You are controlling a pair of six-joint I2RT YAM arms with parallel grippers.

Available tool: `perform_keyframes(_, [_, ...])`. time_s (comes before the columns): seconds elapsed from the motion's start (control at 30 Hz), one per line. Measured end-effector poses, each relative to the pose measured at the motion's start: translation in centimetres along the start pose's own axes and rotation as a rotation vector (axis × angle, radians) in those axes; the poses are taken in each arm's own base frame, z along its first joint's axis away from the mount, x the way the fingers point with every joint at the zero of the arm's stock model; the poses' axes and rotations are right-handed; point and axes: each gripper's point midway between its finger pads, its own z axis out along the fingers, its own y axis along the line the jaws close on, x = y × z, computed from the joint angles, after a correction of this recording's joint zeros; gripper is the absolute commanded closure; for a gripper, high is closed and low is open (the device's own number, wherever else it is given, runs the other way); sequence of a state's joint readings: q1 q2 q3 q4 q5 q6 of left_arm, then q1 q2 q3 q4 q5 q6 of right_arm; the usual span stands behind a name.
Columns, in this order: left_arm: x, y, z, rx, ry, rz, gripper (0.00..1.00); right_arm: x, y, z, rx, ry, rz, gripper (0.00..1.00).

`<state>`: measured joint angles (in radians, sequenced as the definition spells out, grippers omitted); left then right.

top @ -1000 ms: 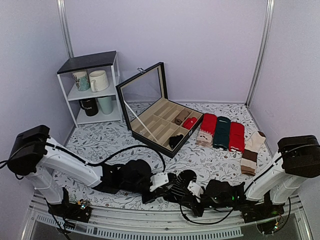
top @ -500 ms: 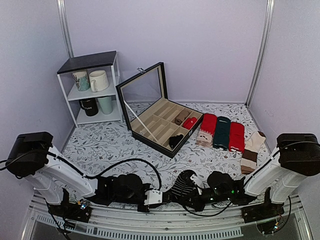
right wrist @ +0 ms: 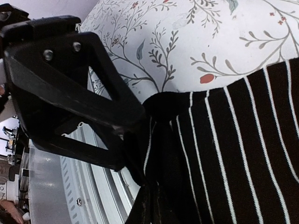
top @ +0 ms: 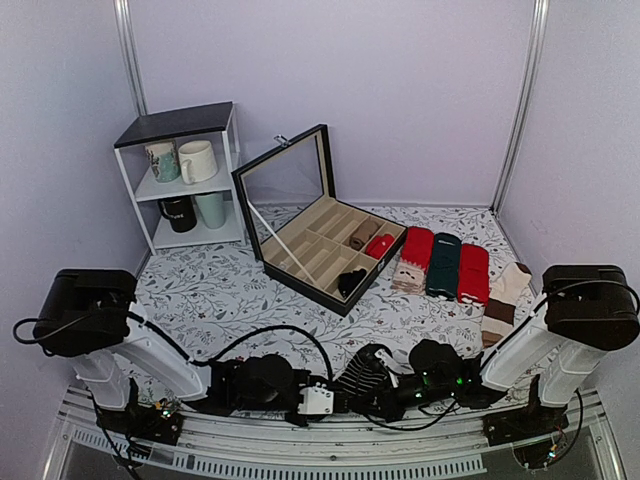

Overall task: Roll the socks
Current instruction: Roll the sock at the corner of the board.

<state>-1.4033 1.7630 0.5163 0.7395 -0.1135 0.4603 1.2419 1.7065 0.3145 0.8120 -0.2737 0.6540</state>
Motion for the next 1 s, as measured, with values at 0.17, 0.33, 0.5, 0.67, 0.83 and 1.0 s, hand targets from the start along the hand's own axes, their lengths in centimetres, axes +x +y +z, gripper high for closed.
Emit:
perform_keyframes(0.17, [1.2,-1.0,0.6,0.039,0.046,0.001,0.7,0.0,0.0,0.0,-0.005,0.005,0.004,0.97])
perform_keyframes(0.33, [1.2,-1.2,1.0,0.061,0.07,-0.012,0.88,0.1,0.0,-0.1,-0.01,0.012,0.008,0.97])
perform_keyframes(0.5, [1.2,-1.4,1.2,0.078,0.087,-0.033,1.0,0.2,0.0,-0.1,-0.018,0.02,0.013,0.97])
perform_keyframes(0.67, [1.0,-1.5,1.5,0.09,0.104,-0.064,1.0,0.2,0.0,-0.3,-0.021,0.029,0.019,0.89])
perform_keyframes(0.83, [1.0,-1.8,1.5,0.134,0.11,-0.154,1.0,0.0,0.1,-1.2,-0.012,0.018,0.012,0.81])
perform_keyframes(1.0, [1.1,-1.5,1.7,0.188,0.121,-0.28,1.0,-0.4,-0.7,-3.1,0.052,-0.028,-0.042,0.74])
